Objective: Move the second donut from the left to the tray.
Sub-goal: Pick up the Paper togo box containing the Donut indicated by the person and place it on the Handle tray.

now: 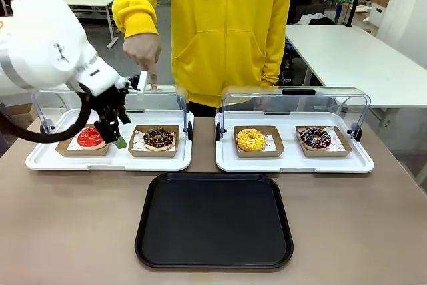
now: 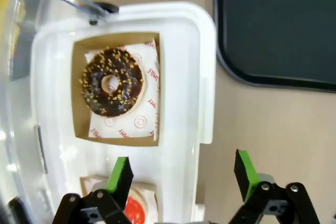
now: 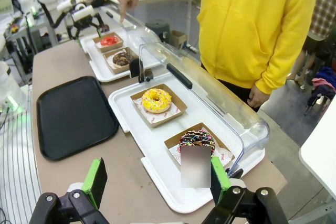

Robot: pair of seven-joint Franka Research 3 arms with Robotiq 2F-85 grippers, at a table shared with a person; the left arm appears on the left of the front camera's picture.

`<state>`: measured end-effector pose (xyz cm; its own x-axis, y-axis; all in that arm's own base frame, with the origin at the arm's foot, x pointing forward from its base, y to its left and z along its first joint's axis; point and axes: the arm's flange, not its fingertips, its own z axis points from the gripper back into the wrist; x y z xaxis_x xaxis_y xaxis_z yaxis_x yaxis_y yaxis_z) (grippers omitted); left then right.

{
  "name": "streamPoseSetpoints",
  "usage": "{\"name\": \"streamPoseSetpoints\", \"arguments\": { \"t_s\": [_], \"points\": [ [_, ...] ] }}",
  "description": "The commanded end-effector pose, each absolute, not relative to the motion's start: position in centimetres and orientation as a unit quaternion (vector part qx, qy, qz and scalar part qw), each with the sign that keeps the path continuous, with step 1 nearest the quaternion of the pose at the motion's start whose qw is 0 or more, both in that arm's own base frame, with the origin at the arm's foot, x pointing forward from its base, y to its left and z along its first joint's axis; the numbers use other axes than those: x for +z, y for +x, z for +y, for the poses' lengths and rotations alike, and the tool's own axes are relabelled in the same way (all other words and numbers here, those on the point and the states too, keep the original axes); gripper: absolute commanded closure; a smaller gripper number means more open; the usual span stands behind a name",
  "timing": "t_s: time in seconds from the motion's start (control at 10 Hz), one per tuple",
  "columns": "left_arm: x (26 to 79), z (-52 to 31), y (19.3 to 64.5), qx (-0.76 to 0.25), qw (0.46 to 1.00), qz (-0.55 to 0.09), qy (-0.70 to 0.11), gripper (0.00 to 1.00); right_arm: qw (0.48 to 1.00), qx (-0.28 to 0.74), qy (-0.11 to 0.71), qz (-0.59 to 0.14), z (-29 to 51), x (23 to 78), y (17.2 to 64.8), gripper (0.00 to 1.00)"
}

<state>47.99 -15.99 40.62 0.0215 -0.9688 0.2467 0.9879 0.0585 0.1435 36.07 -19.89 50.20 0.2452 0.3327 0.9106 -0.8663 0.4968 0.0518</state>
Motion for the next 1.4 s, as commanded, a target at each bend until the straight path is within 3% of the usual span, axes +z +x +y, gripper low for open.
{"name": "streamPoseSetpoints", "arguments": {
  "t_s": [0.0, 0.3, 0.4, 0.5, 1.3],
  "points": [
    [37.8, -16.7, 49.3, -0.683, 0.718, -0.133, -0.004, 0.00, 0.726, 0.409, 0.293, -0.469, -19.9, 50.4, 36.3, 0.00],
    [35.9, -16.9, 50.9, -0.687, 0.714, -0.135, -0.014, 0.00, 0.726, 0.409, 0.293, -0.469, -19.9, 50.4, 36.3, 0.00],
    [37.1, -15.6, 50.2, -0.683, 0.716, -0.128, -0.068, 0.00, 0.726, 0.409, 0.293, -0.469, -19.9, 50.4, 36.3, 0.00],
    [35.2, -16.6, 50.5, -0.689, 0.713, -0.128, -0.019, 0.00, 0.726, 0.409, 0.293, -0.469, -19.9, 50.4, 36.3, 0.00],
    [34.6, -16.8, 52.1, -0.697, 0.707, -0.118, -0.027, 0.00, 0.726, 0.409, 0.293, -0.469, -19.9, 50.4, 36.3, 0.00]
  ]
}}
